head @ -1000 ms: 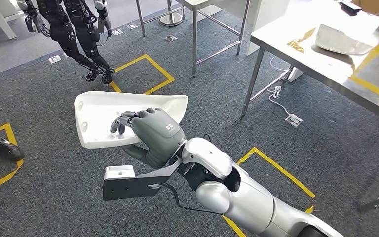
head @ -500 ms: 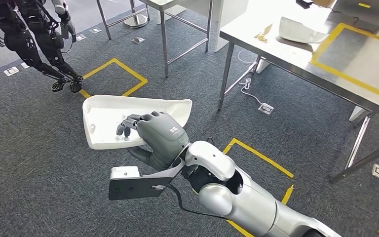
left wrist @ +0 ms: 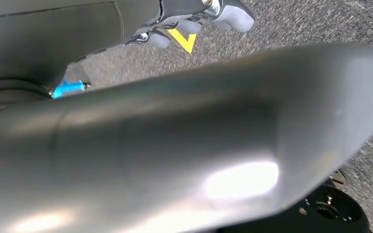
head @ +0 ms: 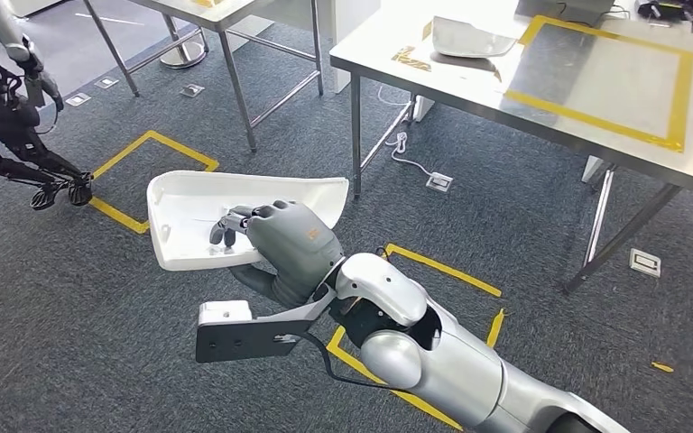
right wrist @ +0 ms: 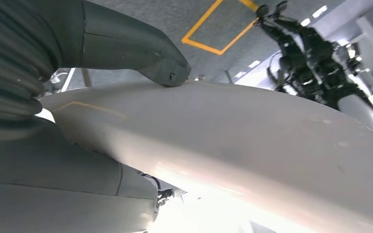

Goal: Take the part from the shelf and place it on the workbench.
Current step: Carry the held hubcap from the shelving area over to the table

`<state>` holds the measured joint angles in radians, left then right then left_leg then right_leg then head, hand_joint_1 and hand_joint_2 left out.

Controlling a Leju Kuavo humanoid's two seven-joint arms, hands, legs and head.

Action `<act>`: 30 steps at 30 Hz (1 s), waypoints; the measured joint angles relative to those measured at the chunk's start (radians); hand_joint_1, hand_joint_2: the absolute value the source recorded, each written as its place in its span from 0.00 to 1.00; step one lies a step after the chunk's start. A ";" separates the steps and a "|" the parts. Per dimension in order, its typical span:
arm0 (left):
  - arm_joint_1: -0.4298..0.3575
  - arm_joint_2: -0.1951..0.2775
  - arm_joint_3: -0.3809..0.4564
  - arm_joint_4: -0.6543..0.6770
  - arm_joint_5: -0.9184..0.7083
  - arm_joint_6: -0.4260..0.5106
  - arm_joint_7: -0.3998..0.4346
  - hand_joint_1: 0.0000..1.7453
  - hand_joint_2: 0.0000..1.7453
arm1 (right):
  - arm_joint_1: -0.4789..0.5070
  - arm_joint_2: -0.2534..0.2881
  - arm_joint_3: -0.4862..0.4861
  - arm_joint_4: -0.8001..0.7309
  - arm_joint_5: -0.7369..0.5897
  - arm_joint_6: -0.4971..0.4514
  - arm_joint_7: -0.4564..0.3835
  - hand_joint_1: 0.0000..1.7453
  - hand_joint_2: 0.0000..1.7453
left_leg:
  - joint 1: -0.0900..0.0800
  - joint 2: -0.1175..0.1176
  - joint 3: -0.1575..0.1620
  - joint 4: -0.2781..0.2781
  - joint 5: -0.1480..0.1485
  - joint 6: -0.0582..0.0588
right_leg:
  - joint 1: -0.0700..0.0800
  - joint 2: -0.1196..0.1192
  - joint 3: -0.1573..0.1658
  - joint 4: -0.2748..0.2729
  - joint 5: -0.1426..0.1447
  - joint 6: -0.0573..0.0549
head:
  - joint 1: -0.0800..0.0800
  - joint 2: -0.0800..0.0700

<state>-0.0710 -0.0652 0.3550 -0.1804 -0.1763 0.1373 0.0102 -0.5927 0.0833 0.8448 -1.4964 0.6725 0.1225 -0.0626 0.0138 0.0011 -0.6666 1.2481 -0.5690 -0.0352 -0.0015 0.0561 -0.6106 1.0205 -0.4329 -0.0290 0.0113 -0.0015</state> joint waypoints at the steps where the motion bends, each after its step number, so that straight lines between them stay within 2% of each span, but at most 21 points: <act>1: 0.000 0.000 0.000 0.000 0.001 0.000 0.004 0.00 0.00 | 0.000 0.000 0.000 0.000 0.000 0.000 0.000 1.00 1.00 | 0.003 -0.013 0.029 -0.066 0.036 -0.001 | -0.002 0.012 -0.001 0.004 -0.001 0.004 | 0.000 0.000; 3: -0.001 -0.002 0.002 0.001 0.002 0.000 0.012 0.00 0.00 | -0.001 0.001 0.000 0.001 0.000 0.000 0.000 1.00 1.00 | 0.007 -0.049 0.080 -0.174 0.074 0.000 | -0.004 0.034 -0.007 0.013 -0.003 0.016 | -0.001 0.000; 4: -0.001 -0.004 0.003 0.002 0.002 0.000 0.015 0.00 0.00 | -0.001 0.002 0.000 0.001 0.000 0.000 0.000 1.00 1.00 | 0.008 -0.060 0.091 -0.197 0.077 0.005 | -0.004 0.044 -0.011 0.015 -0.002 0.024 | -0.001 0.000; 6: -0.002 -0.006 0.005 0.002 0.004 0.000 0.017 0.00 0.00 | -0.001 0.003 0.000 0.001 0.000 0.000 -0.001 1.00 1.00 | 0.005 -0.049 0.092 -0.200 0.078 0.021 | -0.006 0.062 -0.019 0.013 0.004 0.039 | -0.002 0.000; 7: -0.001 -0.007 0.006 0.002 0.005 0.000 0.018 0.00 0.00 | -0.001 0.003 0.000 0.002 0.000 0.000 -0.001 1.00 1.00 | 0.004 -0.039 0.092 -0.202 0.081 0.029 | -0.006 0.057 -0.021 0.014 0.004 0.044 | -0.001 0.000; 8: -0.001 -0.007 0.007 0.002 0.006 0.000 0.018 0.00 0.00 | -0.002 0.003 0.000 0.002 0.000 0.000 -0.001 1.00 1.00 | 0.004 -0.029 0.091 -0.204 0.083 0.036 | -0.005 0.038 -0.028 0.026 -0.004 0.048 | 0.000 0.000; 9: 0.000 -0.008 0.007 0.002 0.007 0.000 0.019 0.00 0.00 | -0.003 0.003 0.000 0.002 0.000 0.000 -0.001 1.00 1.00 | 0.004 -0.018 0.090 -0.206 0.086 0.043 | -0.004 0.012 -0.043 0.057 -0.024 0.052 | 0.002 0.000; 11: 0.002 -0.008 0.008 0.002 0.008 0.000 0.020 0.00 0.00 | -0.006 0.003 0.000 0.004 0.000 0.001 -0.002 1.00 1.00 | 0.001 0.005 0.088 -0.206 0.086 0.051 | -0.002 -0.036 -0.096 0.174 -0.087 0.057 | 0.005 0.000; 12: 0.004 -0.008 0.008 0.003 0.008 0.000 0.021 0.00 0.00 | -0.006 0.003 0.000 0.006 0.000 0.001 -0.003 1.00 1.00 | 0.000 0.018 0.087 -0.206 0.086 0.053 | -0.002 -0.043 -0.126 0.240 -0.115 0.059 | 0.005 0.000; 13: 0.005 -0.008 0.008 0.003 0.009 0.000 0.022 0.00 0.00 | -0.006 0.003 0.000 0.008 0.000 0.002 -0.003 1.00 1.00 | -0.001 0.031 0.086 -0.206 0.085 0.053 | -0.003 -0.045 -0.146 0.282 -0.127 0.059 | 0.005 0.000; 14: 0.006 -0.009 0.008 0.003 0.009 0.000 0.023 0.00 0.00 | -0.006 0.003 0.000 0.010 0.000 0.002 -0.003 1.00 1.00 | -0.002 0.044 0.086 -0.206 0.085 0.053 | -0.003 -0.047 -0.148 0.290 -0.122 0.058 | 0.006 0.000; 15: 0.005 -0.009 0.008 0.003 0.009 0.000 0.023 0.00 0.00 | -0.006 0.003 0.000 0.012 0.000 0.002 -0.003 1.00 1.00 | -0.003 0.056 0.086 -0.206 0.084 0.053 | -0.002 -0.051 -0.129 0.258 -0.101 0.055 | 0.005 0.000; 16: 0.005 -0.010 0.008 0.003 0.009 0.000 0.023 0.00 0.00 | -0.006 0.003 0.000 0.013 0.000 0.002 -0.003 1.00 1.00 | -0.003 0.067 0.088 -0.206 0.084 0.053 | 0.000 -0.061 -0.092 0.193 -0.070 0.050 | 0.006 0.000; 18: 0.004 -0.012 0.008 0.003 0.010 0.000 0.023 0.00 0.00 | -0.009 0.004 0.000 0.013 0.000 0.002 -0.004 1.00 1.00 | -0.007 0.086 0.091 -0.205 0.080 0.047 | 0.011 -0.099 -0.019 0.060 -0.029 0.036 | 0.005 0.000; 20: 0.003 -0.013 0.008 0.003 0.012 0.000 0.022 0.00 0.00 | -0.011 0.006 0.000 0.013 0.000 0.002 -0.004 1.00 1.00 | -0.009 0.103 0.095 -0.206 0.078 0.037 | 0.020 -0.114 0.004 0.011 -0.023 0.025 | 0.005 0.000; 22: 0.002 -0.013 0.009 0.002 0.012 0.000 0.022 0.00 0.00 | -0.012 0.006 0.001 0.013 0.000 0.002 -0.003 1.00 1.00 | -0.007 0.115 0.099 -0.208 0.076 0.026 | 0.018 -0.092 0.003 0.005 -0.017 0.015 | 0.005 0.000; 24: 0.001 -0.013 0.009 0.000 0.012 0.000 0.021 0.00 0.00 | -0.014 0.008 0.001 0.014 0.000 0.002 -0.004 1.00 1.00 | -0.005 0.080 0.088 -0.178 0.052 0.016 | 0.008 -0.073 0.008 -0.005 -0.009 0.004 | 0.004 0.000; 26: 0.003 -0.012 0.009 0.000 0.010 0.000 0.020 0.00 0.00 | -0.016 0.009 0.001 0.015 -0.001 0.001 -0.006 1.00 1.00 | -0.003 0.024 0.042 -0.077 -0.003 0.008 | 0.002 -0.053 0.010 -0.009 -0.005 -0.001 | 0.001 0.000; 28: 0.007 -0.012 0.009 0.000 0.007 0.000 0.020 0.00 0.00 | -0.014 0.010 0.001 0.020 -0.001 -0.002 -0.010 1.00 1.00 | -0.002 0.006 -0.012 0.031 -0.040 0.003 | 0.000 -0.034 0.009 -0.008 -0.004 -0.003 | 0.000 0.000; 29: 0.009 -0.011 0.009 0.000 0.006 0.000 0.019 0.00 0.00 | -0.012 0.010 0.001 0.022 0.000 -0.006 -0.013 1.00 1.00 | -0.001 0.005 -0.023 0.046 -0.033 0.001 | -0.001 -0.025 0.009 -0.008 -0.005 -0.002 | 0.000 0.000; 30: 0.010 -0.011 0.009 0.000 0.005 0.000 0.019 0.00 0.00 | -0.011 0.010 0.001 0.024 0.001 -0.010 -0.016 1.00 1.00 | 0.000 0.004 -0.017 0.025 -0.008 0.000 | -0.002 -0.017 0.009 -0.006 -0.005 -0.001 | 0.000 0.000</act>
<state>-0.0605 -0.0758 0.3635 -0.1801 -0.1717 0.1377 0.0291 -0.6037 0.0931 0.8454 -1.4725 0.6736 0.1128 -0.0788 0.0137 0.0053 -0.6839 1.2728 -0.5767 -0.0356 -0.0032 0.0391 -0.6013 1.0147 -0.4381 -0.0299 0.0109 -0.0015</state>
